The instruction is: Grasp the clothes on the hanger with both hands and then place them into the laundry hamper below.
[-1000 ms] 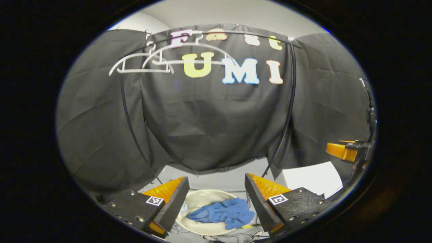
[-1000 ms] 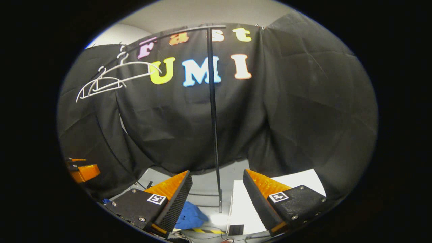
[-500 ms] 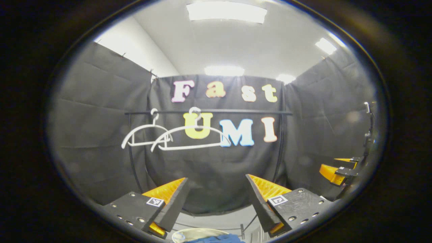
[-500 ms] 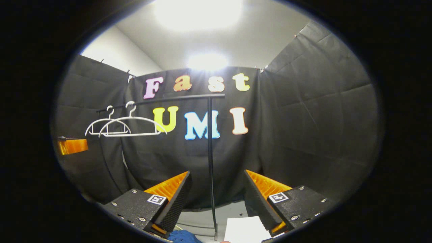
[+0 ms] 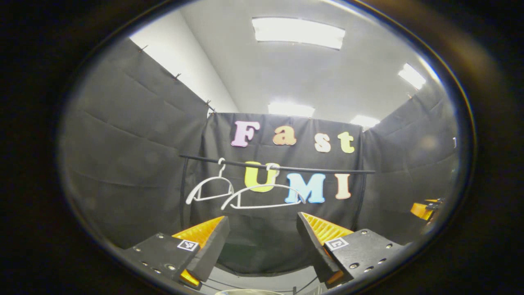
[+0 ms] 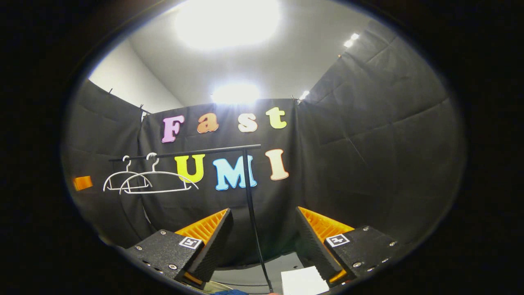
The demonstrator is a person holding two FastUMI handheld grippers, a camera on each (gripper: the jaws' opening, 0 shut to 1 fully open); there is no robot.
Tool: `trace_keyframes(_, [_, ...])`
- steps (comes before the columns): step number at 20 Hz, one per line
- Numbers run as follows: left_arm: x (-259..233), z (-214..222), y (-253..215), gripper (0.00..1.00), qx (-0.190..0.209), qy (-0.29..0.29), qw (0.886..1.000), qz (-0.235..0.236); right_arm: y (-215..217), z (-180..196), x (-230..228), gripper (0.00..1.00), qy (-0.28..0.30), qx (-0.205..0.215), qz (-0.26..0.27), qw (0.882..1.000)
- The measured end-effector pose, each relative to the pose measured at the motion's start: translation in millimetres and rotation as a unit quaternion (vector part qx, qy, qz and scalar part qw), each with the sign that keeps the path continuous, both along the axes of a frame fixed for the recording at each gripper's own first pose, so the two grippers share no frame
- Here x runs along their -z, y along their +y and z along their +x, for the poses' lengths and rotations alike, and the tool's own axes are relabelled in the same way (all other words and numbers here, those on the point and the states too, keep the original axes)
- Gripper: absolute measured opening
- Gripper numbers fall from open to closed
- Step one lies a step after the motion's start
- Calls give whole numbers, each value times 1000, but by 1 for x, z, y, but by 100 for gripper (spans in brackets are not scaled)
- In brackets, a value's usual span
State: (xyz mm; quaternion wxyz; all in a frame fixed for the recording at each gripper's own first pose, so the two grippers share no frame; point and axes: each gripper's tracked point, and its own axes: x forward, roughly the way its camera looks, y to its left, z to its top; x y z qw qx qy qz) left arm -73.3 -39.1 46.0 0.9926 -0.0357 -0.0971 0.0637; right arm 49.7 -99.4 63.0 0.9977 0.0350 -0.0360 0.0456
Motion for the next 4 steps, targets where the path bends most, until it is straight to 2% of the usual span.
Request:
trace_keyframes(2, [-2, 0, 9, 96, -7, -7, 1000, 9, -3, 2, 2, 97, -2, 12, -10, 1000])
trace_keyframes(4, [-1, 4, 12, 96, -1, -8, 1000, 6, -1, 5, 5, 94, 0, 18, -20, 1000])
